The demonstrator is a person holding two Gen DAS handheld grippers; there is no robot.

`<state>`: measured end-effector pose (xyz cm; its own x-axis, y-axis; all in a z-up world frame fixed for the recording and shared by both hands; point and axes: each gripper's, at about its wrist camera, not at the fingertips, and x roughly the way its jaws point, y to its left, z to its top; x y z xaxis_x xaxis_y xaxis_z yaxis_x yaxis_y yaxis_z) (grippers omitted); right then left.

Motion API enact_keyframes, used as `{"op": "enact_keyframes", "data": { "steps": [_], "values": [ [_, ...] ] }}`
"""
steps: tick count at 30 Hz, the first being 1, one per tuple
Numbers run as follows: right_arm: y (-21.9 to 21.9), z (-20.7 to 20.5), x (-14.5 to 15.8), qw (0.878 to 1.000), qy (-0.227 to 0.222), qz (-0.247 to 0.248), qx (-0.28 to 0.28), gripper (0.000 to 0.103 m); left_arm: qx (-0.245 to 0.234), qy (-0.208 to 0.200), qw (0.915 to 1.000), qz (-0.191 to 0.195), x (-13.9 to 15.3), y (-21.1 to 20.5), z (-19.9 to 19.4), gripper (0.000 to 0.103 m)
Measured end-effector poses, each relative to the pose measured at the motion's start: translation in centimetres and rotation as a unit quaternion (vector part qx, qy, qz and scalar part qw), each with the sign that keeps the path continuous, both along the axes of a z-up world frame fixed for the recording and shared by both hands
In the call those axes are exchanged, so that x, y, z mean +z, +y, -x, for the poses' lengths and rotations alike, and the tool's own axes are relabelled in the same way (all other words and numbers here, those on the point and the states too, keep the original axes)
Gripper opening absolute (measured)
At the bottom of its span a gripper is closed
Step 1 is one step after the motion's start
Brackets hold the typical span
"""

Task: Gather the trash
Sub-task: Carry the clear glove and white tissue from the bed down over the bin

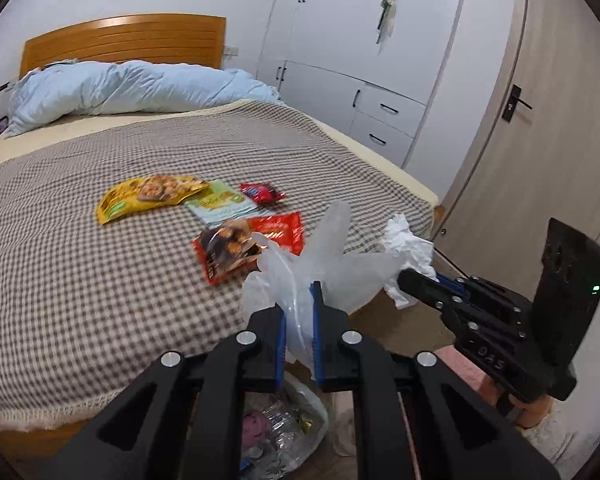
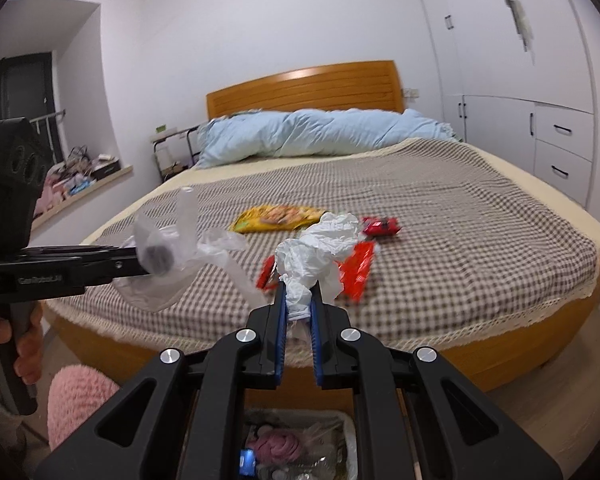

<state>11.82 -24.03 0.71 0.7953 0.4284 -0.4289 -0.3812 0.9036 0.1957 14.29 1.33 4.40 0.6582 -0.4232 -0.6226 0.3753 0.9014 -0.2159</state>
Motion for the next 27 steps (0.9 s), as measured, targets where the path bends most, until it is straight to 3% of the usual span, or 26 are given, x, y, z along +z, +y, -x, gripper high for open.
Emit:
{"op": "enact_keyframes", "data": {
  "steps": [9, 27],
  "values": [
    [2.1, 1.4, -2.3, 0.999, 0.026, 0.031, 0.021, 0.011, 0.022, 0.021, 0.9996, 0.0, -3.9, 2.4, 1.8, 0.008],
    [2.7, 1.7, -9.2, 0.99, 0.129, 0.061, 0.015, 0.011, 0.041, 0.08, 0.9959, -0.009, -11.3, 4.1, 4.3, 0.008]
  ]
}}
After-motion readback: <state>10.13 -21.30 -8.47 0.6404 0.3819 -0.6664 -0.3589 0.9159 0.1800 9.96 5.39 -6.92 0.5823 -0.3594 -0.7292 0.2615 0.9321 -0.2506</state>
